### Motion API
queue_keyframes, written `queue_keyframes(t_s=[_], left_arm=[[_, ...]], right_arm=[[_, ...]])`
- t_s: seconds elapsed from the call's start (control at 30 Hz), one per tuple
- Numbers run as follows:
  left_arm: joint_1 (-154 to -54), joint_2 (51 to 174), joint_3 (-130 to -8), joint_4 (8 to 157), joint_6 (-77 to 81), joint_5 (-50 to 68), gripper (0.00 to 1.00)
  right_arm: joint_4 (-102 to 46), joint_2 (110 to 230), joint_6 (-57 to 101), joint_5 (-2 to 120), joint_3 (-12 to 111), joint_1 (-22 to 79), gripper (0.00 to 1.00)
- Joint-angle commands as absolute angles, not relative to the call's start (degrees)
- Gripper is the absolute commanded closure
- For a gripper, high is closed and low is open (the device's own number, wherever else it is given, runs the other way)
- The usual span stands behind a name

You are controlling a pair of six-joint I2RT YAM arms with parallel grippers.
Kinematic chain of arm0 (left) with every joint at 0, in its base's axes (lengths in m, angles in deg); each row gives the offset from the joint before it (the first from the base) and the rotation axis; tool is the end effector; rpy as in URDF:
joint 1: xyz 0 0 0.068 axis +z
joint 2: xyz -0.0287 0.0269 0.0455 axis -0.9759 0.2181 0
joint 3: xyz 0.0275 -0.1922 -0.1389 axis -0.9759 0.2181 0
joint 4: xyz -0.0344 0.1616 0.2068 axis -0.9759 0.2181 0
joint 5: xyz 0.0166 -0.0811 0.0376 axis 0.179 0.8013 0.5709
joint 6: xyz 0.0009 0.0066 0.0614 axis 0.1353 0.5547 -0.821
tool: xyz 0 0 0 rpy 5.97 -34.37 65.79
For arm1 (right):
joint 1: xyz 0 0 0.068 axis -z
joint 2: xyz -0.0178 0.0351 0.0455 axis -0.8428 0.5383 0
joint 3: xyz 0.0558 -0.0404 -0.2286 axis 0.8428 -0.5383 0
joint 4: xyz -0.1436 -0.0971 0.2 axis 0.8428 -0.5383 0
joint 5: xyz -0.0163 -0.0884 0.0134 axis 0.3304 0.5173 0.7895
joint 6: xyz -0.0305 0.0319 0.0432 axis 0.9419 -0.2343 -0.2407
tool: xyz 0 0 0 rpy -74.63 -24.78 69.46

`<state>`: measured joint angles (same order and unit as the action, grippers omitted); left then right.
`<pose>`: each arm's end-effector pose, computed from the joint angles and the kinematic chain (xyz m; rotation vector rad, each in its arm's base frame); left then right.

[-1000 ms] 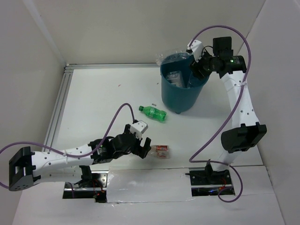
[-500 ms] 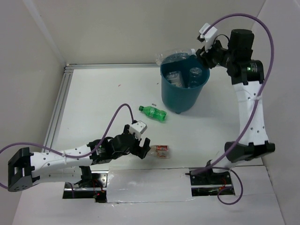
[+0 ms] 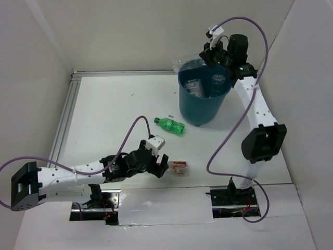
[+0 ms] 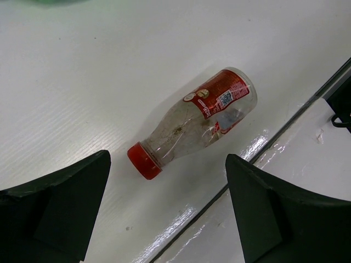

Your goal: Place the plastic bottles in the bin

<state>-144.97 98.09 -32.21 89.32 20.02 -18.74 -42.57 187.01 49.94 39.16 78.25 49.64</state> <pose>0.1136 -0.2343 0.2006 0.4963 2.0823 -0.6745 0.3994 0.0766 0.4079 -0.7621 1.5407 0.2470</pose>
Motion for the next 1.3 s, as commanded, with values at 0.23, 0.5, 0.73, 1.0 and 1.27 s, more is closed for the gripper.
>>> queue_keyframes(t_s=[0.23, 0.5, 0.73, 1.0, 1.27], left_arm=[[-146.4, 94.89, -30.47, 88.34, 23.31, -20.55, 0.02], [-146.4, 94.89, -29.94, 87.82, 22.69, -21.08, 0.02], [-146.4, 98.13, -31.17, 86.67, 20.33, -19.93, 0.02], [-146.4, 97.97, -31.7, 86.15, 19.79, -19.93, 0.02], [-146.4, 95.69, -30.03, 87.2, 21.99, -19.93, 0.02]], right_arm=[[-42.49, 197.98, 48.69, 33.87, 93.95, 48.47, 0.81], [-59.27, 199.03, 57.57, 29.65, 99.14, 49.61, 0.79], [-63.78, 199.03, 59.78, 29.03, 99.06, 51.45, 0.79], [-56.65, 194.74, 56.62, 24.74, 94.48, 52.59, 0.78], [-55.07, 191.3, 61.79, 22.26, 93.87, 52.6, 0.33]])
